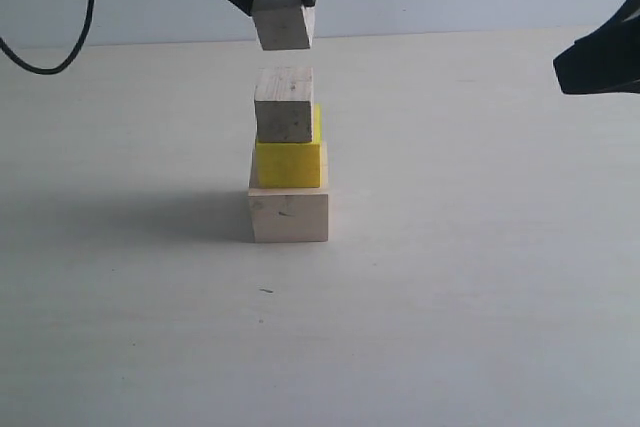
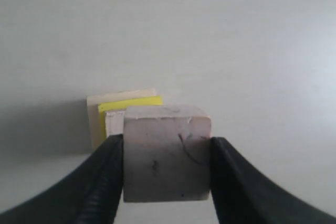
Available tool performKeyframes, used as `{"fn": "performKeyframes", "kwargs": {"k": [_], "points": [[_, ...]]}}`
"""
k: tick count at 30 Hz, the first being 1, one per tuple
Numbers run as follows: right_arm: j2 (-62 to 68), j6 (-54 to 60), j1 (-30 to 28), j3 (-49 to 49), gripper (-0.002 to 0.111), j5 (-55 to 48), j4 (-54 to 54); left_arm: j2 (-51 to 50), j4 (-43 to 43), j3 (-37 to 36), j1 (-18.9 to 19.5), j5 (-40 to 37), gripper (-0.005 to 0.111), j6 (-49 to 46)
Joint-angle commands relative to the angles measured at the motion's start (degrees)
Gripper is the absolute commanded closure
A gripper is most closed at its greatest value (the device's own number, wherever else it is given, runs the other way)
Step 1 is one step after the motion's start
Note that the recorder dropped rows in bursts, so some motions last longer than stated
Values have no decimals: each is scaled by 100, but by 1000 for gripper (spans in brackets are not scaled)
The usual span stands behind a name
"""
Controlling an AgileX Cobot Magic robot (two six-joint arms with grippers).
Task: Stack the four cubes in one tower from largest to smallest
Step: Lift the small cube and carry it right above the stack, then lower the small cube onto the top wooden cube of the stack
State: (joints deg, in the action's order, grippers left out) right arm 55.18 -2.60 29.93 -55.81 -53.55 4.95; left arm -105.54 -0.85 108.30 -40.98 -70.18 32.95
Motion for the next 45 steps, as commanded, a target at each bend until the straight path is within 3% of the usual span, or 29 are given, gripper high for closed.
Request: {"fn": "performKeyframes", "kwargs": {"k": [1,45], "points": [[-48,-35,2,25,108,118,-89,-185,7,44,-70,22,107,82],[-48,-44,2,53,108,128,-44,154,-141,-546,-98,22,107,-72]]}}
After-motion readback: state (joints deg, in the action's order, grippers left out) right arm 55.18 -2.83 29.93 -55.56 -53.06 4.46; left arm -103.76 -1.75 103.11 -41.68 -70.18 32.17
